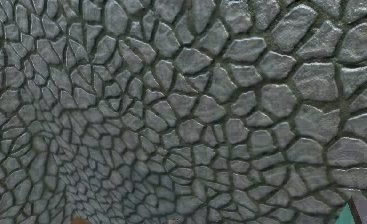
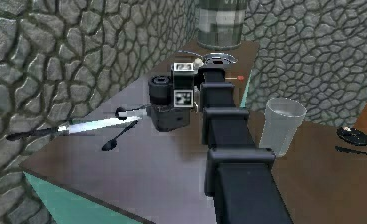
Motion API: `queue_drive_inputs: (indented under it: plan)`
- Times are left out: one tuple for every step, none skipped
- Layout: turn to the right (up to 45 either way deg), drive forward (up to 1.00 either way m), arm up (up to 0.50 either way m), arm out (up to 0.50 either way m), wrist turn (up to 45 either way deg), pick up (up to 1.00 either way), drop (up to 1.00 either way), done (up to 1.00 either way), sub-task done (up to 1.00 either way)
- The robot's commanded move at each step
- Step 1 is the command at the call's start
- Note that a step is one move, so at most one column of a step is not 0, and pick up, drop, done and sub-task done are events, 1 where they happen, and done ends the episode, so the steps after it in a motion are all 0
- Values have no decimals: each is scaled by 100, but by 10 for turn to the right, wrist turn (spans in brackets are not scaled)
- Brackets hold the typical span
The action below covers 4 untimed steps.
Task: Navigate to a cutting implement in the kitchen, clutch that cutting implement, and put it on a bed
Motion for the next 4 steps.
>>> queue_drive_inputs:
  plan:
    - [0, 0, 0, 0, -450, 0, 0, 0, 0]
    - [0, 0, 0, 0, -450, 0, 0, 0, 0]
    - [0, 0, 0, 0, -120, 0, 0, 0, 0]
    - [0, 0, 0, -20, 0, 0, 0, 0, 0]
